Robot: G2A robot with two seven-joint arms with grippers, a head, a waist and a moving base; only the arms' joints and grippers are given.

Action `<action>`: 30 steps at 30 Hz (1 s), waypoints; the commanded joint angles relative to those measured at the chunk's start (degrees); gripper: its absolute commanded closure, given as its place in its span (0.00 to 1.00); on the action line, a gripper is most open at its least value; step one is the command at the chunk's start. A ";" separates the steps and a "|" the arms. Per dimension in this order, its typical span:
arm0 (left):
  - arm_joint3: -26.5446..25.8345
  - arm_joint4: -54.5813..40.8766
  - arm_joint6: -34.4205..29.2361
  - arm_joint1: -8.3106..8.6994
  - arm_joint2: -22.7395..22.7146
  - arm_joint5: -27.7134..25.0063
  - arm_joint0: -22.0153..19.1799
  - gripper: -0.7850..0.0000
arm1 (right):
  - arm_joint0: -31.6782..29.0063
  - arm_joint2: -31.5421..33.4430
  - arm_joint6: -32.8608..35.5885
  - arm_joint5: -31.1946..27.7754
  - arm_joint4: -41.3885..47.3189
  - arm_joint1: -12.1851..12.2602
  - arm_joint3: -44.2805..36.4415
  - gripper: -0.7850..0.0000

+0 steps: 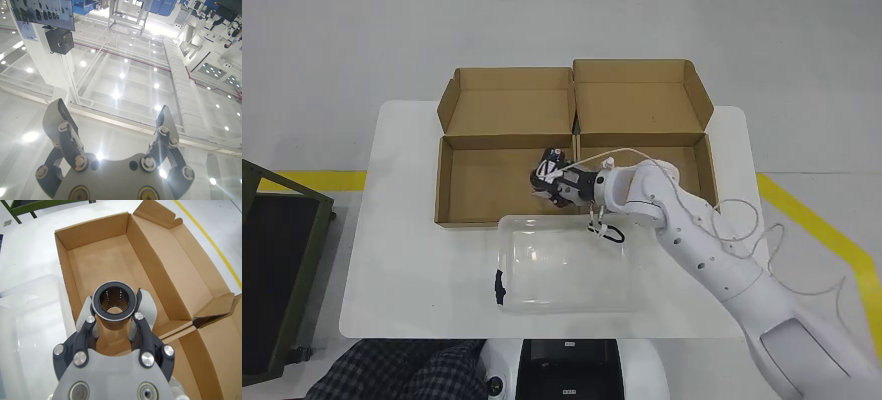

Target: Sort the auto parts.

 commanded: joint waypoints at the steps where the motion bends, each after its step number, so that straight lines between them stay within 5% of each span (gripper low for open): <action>1: 0.00 0.00 0.00 0.00 0.00 0.00 0.00 0.00 | 0.48 -0.43 0.10 -0.33 0.24 -0.34 1.21 1.00; 25: 0.00 0.00 0.00 0.00 0.00 0.00 0.00 0.00 | 2.94 -3.46 0.08 -1.06 -0.55 -3.80 10.30 0.99; 26: 0.00 0.00 0.00 0.00 0.00 0.00 0.00 0.00 | 2.95 -3.42 0.09 -0.97 -0.58 -3.88 10.39 0.94; 27: 0.00 0.00 0.00 0.00 0.00 0.00 0.00 0.00 | 2.94 -3.37 0.11 -0.78 -0.75 -3.94 10.49 0.78; 30: 0.00 0.00 0.00 0.00 0.00 0.00 0.00 0.00 | 2.80 -3.15 0.19 -0.83 -0.98 -4.06 10.66 0.64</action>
